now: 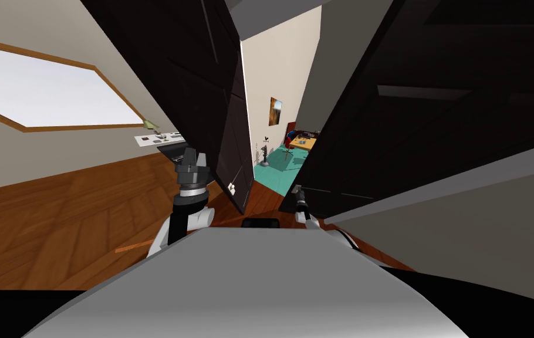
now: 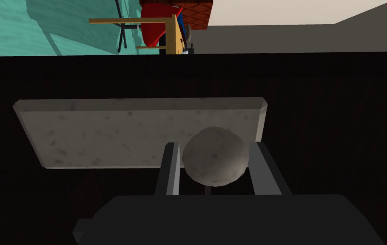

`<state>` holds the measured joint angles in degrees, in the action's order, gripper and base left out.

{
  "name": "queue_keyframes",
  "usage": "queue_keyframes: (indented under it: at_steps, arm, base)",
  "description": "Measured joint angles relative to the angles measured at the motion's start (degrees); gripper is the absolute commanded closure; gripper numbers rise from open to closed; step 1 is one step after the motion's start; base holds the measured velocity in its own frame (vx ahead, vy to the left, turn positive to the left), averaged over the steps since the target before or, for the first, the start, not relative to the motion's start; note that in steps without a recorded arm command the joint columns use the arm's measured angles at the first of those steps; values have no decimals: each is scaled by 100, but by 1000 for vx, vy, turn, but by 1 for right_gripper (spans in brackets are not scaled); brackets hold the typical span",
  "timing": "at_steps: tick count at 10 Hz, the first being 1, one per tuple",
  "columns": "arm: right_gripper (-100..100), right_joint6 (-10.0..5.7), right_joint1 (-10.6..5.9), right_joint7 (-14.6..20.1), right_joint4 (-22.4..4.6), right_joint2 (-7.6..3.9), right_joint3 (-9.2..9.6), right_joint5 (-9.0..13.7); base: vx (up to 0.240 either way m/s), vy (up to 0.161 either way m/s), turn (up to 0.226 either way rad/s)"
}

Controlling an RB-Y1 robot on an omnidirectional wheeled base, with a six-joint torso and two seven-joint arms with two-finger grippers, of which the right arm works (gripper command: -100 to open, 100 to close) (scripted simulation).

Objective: Pull the door open

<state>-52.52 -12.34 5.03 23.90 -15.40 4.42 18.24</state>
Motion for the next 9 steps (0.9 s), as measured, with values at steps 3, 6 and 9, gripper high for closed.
queue_keyframes:
  at_steps: [3,6,9]
  arm:
    - [100,-80,65,302,-39,-194,119,-67]
    - [100,-124,64,414,-13,-276,183,-108]
    - [100,-201,99,522,-114,-286,289,-172]
  base:
    - [-7,-9,32]
    - [-169,-38,82]
    - [-115,-21,52]
